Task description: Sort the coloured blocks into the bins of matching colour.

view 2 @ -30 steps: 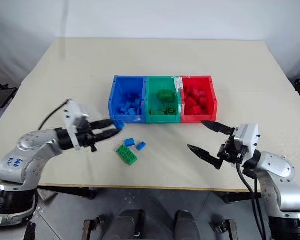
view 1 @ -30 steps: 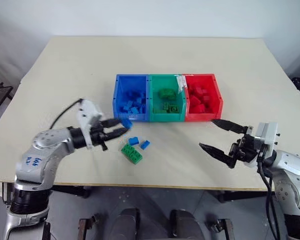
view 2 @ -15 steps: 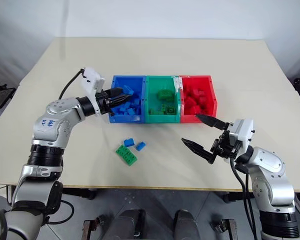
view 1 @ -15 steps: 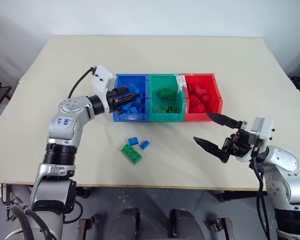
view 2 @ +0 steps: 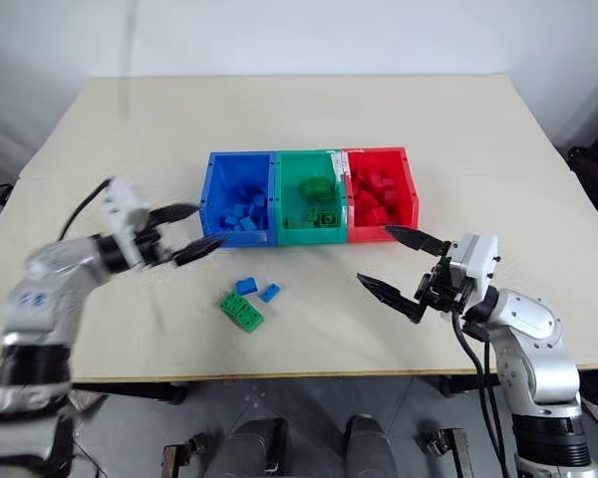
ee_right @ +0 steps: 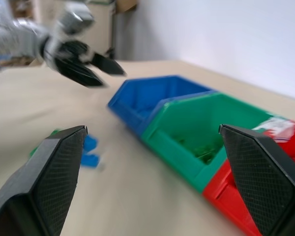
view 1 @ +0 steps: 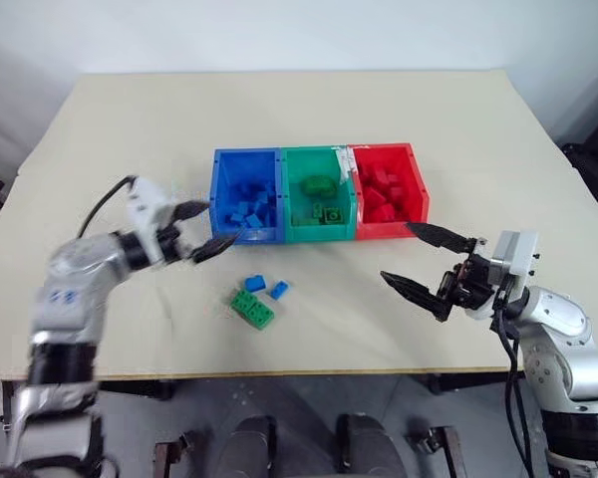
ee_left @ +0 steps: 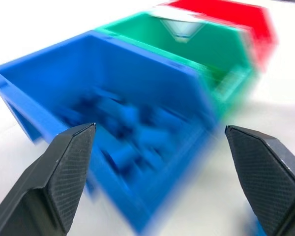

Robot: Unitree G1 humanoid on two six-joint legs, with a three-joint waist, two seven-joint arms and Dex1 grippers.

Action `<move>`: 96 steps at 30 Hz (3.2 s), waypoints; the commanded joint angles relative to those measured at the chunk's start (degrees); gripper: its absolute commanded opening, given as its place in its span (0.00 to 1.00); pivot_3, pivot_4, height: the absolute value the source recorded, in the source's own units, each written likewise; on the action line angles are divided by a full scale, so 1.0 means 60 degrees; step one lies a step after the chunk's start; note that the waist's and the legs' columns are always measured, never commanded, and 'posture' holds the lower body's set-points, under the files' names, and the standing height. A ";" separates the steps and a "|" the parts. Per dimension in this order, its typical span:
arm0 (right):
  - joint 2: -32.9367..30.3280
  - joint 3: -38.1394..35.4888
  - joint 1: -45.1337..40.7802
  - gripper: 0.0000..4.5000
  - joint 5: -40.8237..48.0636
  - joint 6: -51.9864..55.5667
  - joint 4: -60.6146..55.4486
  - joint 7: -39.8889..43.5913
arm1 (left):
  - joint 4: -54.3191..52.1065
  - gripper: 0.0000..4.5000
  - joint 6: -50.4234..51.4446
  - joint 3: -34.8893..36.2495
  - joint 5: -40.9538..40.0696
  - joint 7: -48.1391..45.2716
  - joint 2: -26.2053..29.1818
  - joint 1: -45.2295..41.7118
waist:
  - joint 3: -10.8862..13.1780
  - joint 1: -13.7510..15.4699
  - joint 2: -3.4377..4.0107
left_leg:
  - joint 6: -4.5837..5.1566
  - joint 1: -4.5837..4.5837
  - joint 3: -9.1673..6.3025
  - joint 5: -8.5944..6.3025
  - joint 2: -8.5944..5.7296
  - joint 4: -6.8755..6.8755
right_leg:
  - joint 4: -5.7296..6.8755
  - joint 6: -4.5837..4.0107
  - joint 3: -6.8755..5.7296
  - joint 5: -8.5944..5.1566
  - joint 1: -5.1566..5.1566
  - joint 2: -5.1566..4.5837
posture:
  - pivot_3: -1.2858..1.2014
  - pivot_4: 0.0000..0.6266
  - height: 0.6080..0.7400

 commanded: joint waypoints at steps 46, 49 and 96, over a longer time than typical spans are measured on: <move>-0.1399 -0.0906 0.1578 1.00 -0.0065 -0.0172 0.0050 0.1467 | -0.2896 0.99 0.0745 -0.4195 0.1185 -0.0087 -0.0035 -0.0138 | -0.0001 0.0332 0.0004 | 0.0015 0.0002 0.0016 -0.0012 -0.0012 0.0014 | -0.0057 -0.0002 0.0009 0.0003 0.0022 -0.0008 | 0.52 0.24 1.00; -0.1383 -0.0890 0.1581 1.00 -0.0068 -0.0167 0.0038 0.1429 | -0.3259 0.99 0.2866 -0.4003 0.0446 0.0641 -0.0757 -0.0690 | -0.0001 0.0344 0.0003 | 0.0017 0.0002 0.0012 -0.0011 -0.0011 0.0017 | -0.0048 -0.0001 0.0008 0.0004 0.0022 -0.0006 | 0.52 0.24 1.00; -0.0851 -0.1544 0.1979 1.00 0.0990 0.0589 -0.1439 -0.0339 | -0.2288 0.10 0.3385 -0.2983 0.0108 0.1434 -0.1949 -0.2427 | -0.0001 0.0330 0.0003 | 0.0015 -0.0004 0.0006 -0.0009 -0.0014 0.0048 | -0.0044 0.0005 0.0009 0.0006 0.0023 -0.0005 | 0.52 0.24 1.00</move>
